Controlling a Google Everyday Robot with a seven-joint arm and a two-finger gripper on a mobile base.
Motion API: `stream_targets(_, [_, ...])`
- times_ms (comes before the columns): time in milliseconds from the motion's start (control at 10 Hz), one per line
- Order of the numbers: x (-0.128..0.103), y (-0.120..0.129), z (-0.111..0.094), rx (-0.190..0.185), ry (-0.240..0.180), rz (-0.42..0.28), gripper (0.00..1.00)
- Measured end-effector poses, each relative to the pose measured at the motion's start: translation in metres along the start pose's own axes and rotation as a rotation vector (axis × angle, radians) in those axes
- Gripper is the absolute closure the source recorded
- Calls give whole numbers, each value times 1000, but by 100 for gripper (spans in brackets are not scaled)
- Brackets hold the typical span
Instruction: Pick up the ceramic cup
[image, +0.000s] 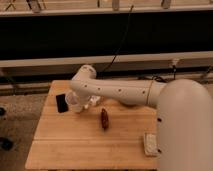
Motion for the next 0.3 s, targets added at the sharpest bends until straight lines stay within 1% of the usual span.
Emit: stream_targets(300, [4,-2,-10,0,5,-12,100])
